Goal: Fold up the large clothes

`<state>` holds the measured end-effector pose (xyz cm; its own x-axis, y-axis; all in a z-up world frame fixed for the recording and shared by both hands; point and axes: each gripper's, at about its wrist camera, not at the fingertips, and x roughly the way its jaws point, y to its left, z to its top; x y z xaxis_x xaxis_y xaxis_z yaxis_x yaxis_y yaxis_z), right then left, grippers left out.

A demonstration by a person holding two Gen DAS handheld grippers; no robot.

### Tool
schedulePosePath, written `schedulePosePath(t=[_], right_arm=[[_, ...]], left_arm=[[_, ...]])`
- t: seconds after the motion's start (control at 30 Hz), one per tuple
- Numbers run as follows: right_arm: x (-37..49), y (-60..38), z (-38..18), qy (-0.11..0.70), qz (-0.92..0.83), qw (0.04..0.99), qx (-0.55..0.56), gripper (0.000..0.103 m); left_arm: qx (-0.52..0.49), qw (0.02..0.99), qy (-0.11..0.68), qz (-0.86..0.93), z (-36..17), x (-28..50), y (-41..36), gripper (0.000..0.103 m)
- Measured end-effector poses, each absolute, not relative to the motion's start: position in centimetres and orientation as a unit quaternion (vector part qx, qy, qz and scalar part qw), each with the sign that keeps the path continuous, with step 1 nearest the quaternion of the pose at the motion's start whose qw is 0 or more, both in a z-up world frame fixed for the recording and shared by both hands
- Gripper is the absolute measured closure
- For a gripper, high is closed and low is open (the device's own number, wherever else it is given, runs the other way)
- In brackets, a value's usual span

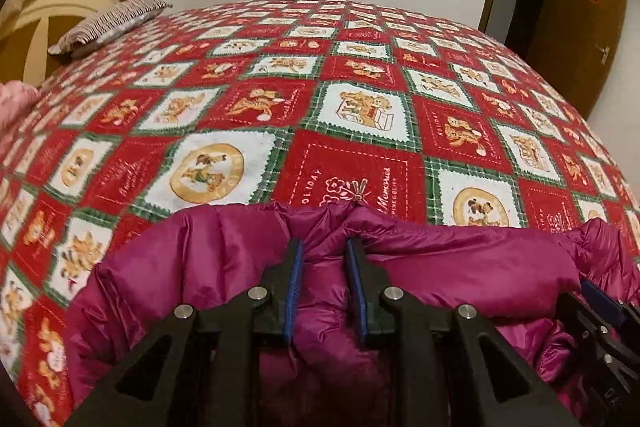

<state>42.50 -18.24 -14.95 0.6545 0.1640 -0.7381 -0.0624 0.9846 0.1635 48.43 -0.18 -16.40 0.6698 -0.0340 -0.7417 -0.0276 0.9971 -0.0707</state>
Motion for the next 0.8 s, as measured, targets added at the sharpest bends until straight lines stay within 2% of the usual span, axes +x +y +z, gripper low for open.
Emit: schedulePosePath(t=[0.23, 0.37, 0.6, 0.8], right_arm=[[40.7, -20.3, -11.6, 0.368, 0.024, 0.924, 0.096, 0.059], [42.7, -21.6, -14.9, 0.447, -0.007, 0.890, 0.093, 0.059], [42.9, -21.0, -15.6, 0.424, -0.012, 0.902, 0.075, 0.057], [40.8, -22.5, -13.3, 0.401, 0.005, 0.907, 0.131, 0.055]], left_arm=[[-0.031, 0.917, 0.398, -0.003, -16.5, 48.3, -0.4, 0.080], [-0.032, 0.917, 0.398, -0.003, -16.6, 48.5, -0.6, 0.080], [-0.034, 0.916, 0.400, -0.006, -16.5, 48.4, -0.5, 0.080], [-0.057, 0.910, 0.409, -0.018, -14.2, 46.2, 0.5, 0.079]])
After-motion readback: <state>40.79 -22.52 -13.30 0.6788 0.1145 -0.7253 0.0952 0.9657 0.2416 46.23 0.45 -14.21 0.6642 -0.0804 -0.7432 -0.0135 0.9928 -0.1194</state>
